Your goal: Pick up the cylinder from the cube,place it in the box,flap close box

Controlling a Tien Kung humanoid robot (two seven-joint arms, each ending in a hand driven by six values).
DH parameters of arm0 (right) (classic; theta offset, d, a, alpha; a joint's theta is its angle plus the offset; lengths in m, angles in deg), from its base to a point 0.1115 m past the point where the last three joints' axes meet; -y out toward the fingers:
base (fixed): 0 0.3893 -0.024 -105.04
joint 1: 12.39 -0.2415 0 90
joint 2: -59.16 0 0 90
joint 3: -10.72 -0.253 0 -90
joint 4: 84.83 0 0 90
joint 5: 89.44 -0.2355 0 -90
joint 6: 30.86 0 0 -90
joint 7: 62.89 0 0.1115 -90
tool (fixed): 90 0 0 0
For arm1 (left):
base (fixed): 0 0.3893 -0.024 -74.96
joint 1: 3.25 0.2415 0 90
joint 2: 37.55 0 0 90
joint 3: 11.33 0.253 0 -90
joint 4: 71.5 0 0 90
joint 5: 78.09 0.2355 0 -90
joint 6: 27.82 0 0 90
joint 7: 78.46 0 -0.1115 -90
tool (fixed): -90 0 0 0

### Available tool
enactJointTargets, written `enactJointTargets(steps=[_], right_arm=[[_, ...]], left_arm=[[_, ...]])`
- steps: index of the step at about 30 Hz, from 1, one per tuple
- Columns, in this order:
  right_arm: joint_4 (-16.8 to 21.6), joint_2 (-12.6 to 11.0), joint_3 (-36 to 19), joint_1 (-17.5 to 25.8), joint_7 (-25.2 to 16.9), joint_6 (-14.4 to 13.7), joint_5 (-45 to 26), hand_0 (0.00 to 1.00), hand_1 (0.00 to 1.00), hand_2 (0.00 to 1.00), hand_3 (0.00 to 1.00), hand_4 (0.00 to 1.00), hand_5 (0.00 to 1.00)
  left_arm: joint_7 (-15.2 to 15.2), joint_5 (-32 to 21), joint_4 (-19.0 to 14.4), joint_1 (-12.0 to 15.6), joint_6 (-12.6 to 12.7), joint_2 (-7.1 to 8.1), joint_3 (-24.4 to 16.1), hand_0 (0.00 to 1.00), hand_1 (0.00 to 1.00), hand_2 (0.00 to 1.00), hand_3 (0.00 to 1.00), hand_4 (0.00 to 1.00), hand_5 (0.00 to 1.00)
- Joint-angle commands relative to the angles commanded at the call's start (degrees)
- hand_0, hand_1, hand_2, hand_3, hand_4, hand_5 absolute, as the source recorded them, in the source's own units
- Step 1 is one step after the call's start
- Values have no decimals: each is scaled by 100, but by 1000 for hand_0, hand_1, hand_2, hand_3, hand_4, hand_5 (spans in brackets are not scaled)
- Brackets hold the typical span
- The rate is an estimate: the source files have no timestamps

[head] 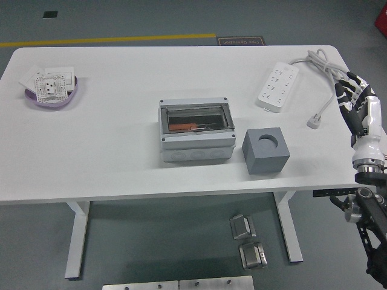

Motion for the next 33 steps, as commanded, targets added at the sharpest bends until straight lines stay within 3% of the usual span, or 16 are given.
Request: enactJointTargets(steps=[33], right_arm=[[-10,-1,-249,17,30,-100,104,808,740,742,767,954,630]], left_arm=[[-2,165,0,-35,-21,89,-84,625,570,541,579,404,76]])
